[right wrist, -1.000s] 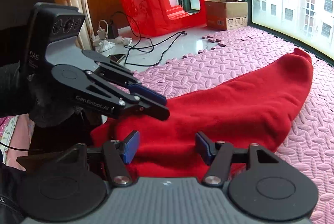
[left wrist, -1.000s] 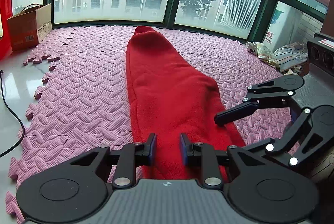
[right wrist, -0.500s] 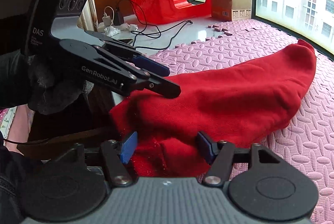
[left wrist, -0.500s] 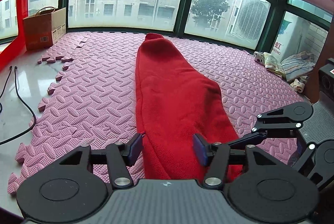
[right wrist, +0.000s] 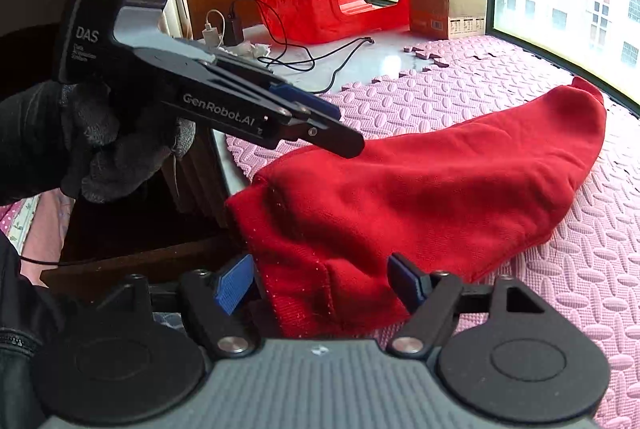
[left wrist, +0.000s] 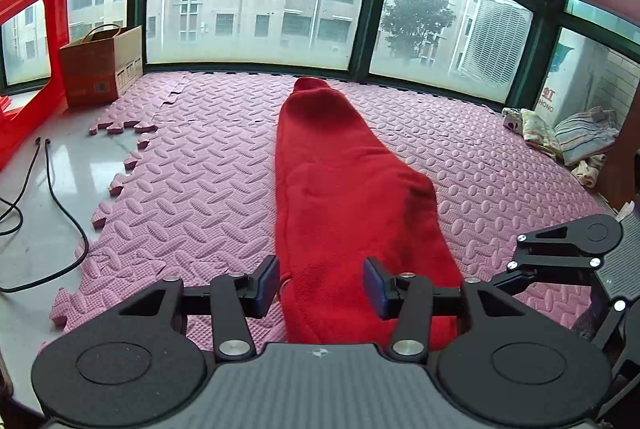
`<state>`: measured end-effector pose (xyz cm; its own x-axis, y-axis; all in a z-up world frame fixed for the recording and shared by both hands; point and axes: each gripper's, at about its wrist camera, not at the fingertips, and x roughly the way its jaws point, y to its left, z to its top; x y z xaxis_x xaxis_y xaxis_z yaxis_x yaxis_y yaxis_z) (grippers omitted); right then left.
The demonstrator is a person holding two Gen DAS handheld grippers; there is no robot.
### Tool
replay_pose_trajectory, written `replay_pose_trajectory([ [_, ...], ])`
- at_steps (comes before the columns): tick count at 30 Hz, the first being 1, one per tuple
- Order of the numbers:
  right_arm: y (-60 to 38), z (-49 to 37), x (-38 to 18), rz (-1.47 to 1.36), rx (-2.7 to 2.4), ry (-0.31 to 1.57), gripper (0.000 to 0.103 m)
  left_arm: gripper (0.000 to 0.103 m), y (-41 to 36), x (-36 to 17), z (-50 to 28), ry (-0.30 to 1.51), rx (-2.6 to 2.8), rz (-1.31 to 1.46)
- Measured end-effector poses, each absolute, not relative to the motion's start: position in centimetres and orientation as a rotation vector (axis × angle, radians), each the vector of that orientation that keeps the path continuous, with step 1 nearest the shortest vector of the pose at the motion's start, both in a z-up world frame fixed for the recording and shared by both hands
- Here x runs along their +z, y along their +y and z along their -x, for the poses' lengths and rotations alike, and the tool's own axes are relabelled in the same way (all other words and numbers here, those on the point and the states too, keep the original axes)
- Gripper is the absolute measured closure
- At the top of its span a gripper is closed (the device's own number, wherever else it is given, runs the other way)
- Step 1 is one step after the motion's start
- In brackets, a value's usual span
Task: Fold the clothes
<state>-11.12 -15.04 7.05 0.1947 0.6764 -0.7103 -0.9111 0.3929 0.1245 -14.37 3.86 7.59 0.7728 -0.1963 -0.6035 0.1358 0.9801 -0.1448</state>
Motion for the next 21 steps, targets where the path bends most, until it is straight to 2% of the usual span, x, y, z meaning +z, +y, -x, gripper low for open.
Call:
replay_pose_trajectory([
  [9,-15.1,10.8,5.6,0.345,1.150,0.807,0.026,0.051,2.1,4.5,12.4,0.716,-0.152,-0.042],
  [21,-13.5,10.4,6.8,0.308,1.238,0.761,0.024,0.050,3.9,5.4,12.4,0.718,-0.138,-0.006],
])
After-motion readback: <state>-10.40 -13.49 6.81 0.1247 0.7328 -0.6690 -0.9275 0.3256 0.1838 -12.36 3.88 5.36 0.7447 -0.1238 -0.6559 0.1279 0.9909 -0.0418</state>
